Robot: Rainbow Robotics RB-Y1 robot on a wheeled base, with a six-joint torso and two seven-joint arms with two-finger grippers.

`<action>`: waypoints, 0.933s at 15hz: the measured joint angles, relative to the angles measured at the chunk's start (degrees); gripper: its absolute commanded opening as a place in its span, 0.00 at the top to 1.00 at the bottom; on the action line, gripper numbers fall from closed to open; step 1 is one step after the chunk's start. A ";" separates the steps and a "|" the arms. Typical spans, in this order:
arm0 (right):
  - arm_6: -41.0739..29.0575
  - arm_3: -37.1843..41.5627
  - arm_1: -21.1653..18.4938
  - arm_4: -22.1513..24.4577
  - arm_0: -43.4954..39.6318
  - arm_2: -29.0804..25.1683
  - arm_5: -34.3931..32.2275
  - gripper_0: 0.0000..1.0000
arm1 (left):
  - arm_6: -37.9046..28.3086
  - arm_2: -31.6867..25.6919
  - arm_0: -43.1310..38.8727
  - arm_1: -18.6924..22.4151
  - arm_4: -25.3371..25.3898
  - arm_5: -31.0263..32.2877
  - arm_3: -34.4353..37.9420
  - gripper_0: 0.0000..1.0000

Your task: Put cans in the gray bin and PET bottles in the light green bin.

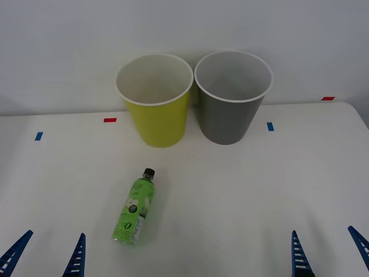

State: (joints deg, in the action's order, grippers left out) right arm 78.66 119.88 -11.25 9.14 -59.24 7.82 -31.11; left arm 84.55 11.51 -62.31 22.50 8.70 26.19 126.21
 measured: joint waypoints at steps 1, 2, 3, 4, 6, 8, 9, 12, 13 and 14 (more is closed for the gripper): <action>0.00 0.00 0.00 0.00 0.00 0.00 0.00 0.00 | 0.00 0.00 0.00 0.00 0.00 0.00 0.00 0.00; 0.00 0.00 0.00 0.00 0.00 0.00 0.00 0.00 | 0.00 0.00 0.00 0.00 0.00 0.00 0.00 0.00; 0.00 0.00 0.00 0.00 0.00 0.00 0.00 0.00 | 0.00 0.00 0.00 0.00 0.00 0.00 0.00 0.00; 0.00 0.00 0.00 0.00 0.00 0.00 0.00 0.00 | 0.00 0.00 0.00 0.00 0.00 0.00 0.00 0.00; 0.00 0.00 0.00 0.00 0.00 0.00 0.00 0.00 | 0.00 0.00 0.00 0.00 0.00 0.00 0.00 0.00; 0.00 0.00 0.00 0.00 0.00 0.00 0.00 0.00 | 0.00 0.00 0.00 0.00 0.00 0.00 0.00 0.00; 0.00 0.00 0.00 0.00 0.00 0.00 0.00 0.00 | 0.00 0.00 0.00 0.00 0.00 0.00 0.00 0.00; 0.00 0.00 0.00 0.00 0.00 0.00 0.00 0.00 | -0.07 0.17 0.97 0.51 0.01 -0.61 -1.67 0.00; 0.00 0.00 0.00 0.00 0.00 0.00 0.00 0.00 | -0.13 0.23 1.76 1.31 0.18 -0.91 -2.37 0.00; 0.00 0.00 0.00 0.00 0.00 0.00 0.00 0.00 | -0.12 0.23 2.20 2.17 0.44 -1.02 -2.50 0.00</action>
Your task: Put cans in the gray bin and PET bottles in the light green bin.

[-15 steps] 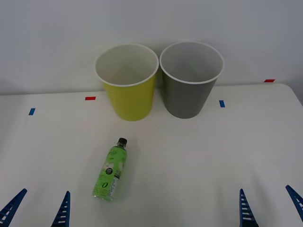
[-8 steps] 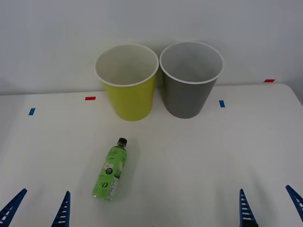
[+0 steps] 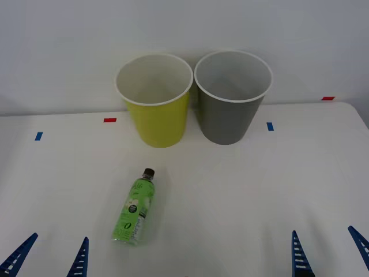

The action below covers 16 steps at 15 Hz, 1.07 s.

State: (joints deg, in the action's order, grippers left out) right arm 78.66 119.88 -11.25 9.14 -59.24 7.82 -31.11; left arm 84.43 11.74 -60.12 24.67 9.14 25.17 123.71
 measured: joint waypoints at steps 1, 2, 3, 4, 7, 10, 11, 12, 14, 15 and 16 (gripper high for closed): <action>0.00 0.00 0.00 0.00 0.00 0.00 0.00 0.00 | 0.09 -0.16 0.31 0.58 0.03 -0.07 -0.02 0.00; 0.00 0.00 0.00 0.00 0.00 0.00 0.00 0.00 | 0.24 -0.23 0.49 0.92 -0.20 -0.47 -0.03 0.00; 0.00 0.00 0.00 0.00 0.00 0.00 0.00 0.00 | 0.42 -0.18 0.70 1.32 -0.44 -1.64 0.01 0.00; 0.00 0.00 0.00 0.00 0.00 0.00 0.00 0.00 | 0.54 0.03 1.06 1.99 -0.56 -3.45 0.28 0.00; 0.00 0.00 0.00 0.00 0.00 0.00 0.00 0.00 | 0.51 0.91 2.68 5.35 -0.60 -5.04 1.37 0.00; 0.00 0.00 0.00 0.00 0.00 0.00 0.00 0.00 | 0.39 0.93 5.26 7.67 0.04 -6.49 1.95 0.00; 0.00 0.00 0.00 0.00 0.00 0.00 0.00 0.00 | 0.34 0.64 5.89 8.40 0.42 -9.50 2.84 0.00; 0.00 0.00 0.00 0.00 0.00 0.00 0.00 0.00 | 0.26 0.12 6.46 9.48 0.79 -13.15 4.24 0.00; 0.00 0.00 0.00 0.00 0.00 0.00 0.00 0.00 | -0.21 -1.43 7.46 13.86 1.49 -18.38 7.36 0.00; 0.00 0.00 0.00 0.00 0.00 0.00 0.00 0.00 | -0.69 -1.82 8.11 16.07 1.98 -19.49 8.07 0.00; 0.00 0.00 0.00 0.00 0.00 0.00 0.00 0.00 | -1.15 -1.93 9.05 17.69 2.43 -20.36 8.41 0.00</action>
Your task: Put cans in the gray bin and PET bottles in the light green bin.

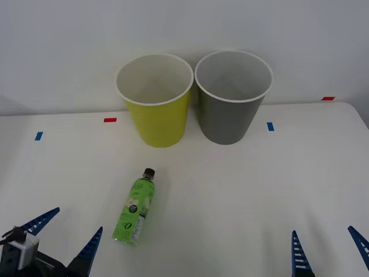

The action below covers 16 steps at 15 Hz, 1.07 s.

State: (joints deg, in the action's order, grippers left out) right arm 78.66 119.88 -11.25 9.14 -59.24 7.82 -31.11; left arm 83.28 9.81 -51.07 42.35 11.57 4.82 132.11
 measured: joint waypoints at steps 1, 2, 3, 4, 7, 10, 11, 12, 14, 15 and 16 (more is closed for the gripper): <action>0.00 0.00 0.00 0.00 0.00 0.00 0.00 0.00 | -0.44 -0.05 0.99 1.08 0.41 -2.01 0.37 0.00; 0.00 0.00 0.00 0.00 0.00 0.00 0.00 0.00 | -1.28 -0.14 2.04 2.19 0.86 -4.34 0.94 0.00; 0.00 0.00 0.00 0.00 0.00 0.00 0.00 0.00 | -3.60 -0.30 3.03 3.29 1.27 -7.09 1.93 0.00; 0.00 0.00 0.00 0.00 0.00 0.00 0.00 0.00 | -6.12 -0.55 3.98 4.37 1.51 -10.48 3.34 0.00; 0.00 0.00 0.00 0.00 0.00 0.00 0.00 0.00 | -11.68 -1.26 7.83 7.59 1.88 -23.77 8.20 0.00; 0.00 0.00 0.00 0.00 0.00 0.00 0.00 0.00 | -17.19 -1.44 14.14 11.52 5.20 -36.73 12.30 0.00; 0.00 0.00 0.00 0.00 0.00 0.00 0.00 0.00 | -18.01 -1.48 16.52 12.89 8.74 -40.09 13.09 0.00; 0.00 0.00 0.00 0.00 0.00 0.00 0.00 0.00 | -18.58 -1.50 19.04 13.96 12.21 -43.20 13.58 0.00; 0.00 0.00 0.00 0.00 0.00 0.00 0.00 0.00 | -19.15 -1.48 23.60 14.89 17.50 -49.22 14.00 0.00; 0.00 0.00 0.00 0.00 0.00 0.00 0.00 0.00 | -19.42 -1.47 25.83 15.25 20.01 -52.14 14.06 0.00; 0.00 0.00 0.00 0.00 0.00 0.00 0.00 0.00 | -19.85 -1.47 27.82 15.61 22.07 -54.69 14.06 0.00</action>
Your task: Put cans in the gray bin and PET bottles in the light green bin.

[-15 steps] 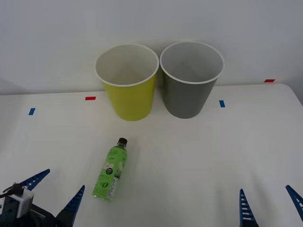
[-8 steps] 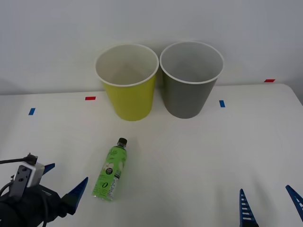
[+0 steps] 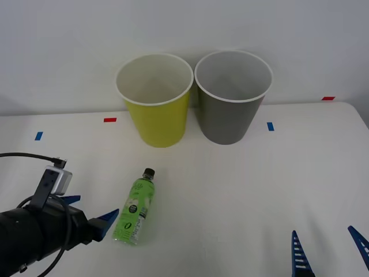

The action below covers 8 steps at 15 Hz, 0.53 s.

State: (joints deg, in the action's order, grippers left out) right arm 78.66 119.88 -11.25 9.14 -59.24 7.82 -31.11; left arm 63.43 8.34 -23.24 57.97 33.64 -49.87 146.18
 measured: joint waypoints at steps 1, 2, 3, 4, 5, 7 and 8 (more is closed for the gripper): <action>0.00 0.00 0.00 0.00 0.00 0.00 0.00 0.00 | -0.58 0.00 2.07 0.16 1.60 -2.71 0.00 0.00; 0.00 0.00 0.00 0.00 0.00 0.00 0.00 0.00 | -1.48 0.00 3.68 0.17 3.05 -4.46 -0.02 0.00; 0.00 0.00 0.00 0.00 0.00 0.00 0.00 0.00 | -3.73 0.04 4.84 0.34 4.16 -5.96 -0.09 0.00; 0.00 0.00 0.00 0.00 0.00 0.00 0.00 0.00 | -5.91 0.35 6.23 0.88 4.93 -7.63 -0.16 0.00; 0.00 0.00 0.00 0.00 0.00 0.00 0.00 0.00 | -7.57 1.34 7.74 1.67 4.97 -8.20 -0.28 0.00; 0.00 0.00 0.00 0.00 0.00 0.00 0.00 0.00 | -11.16 5.66 12.02 2.99 3.62 -8.77 -0.99 0.00; 0.00 0.00 0.00 0.00 0.00 0.00 0.00 0.00 | -13.01 8.02 14.55 3.25 2.81 -9.77 -1.40 0.00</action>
State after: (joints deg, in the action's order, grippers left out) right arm 78.66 119.88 -11.25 9.14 -59.24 7.82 -31.11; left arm 50.42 16.36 -8.69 61.22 36.45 -59.65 144.77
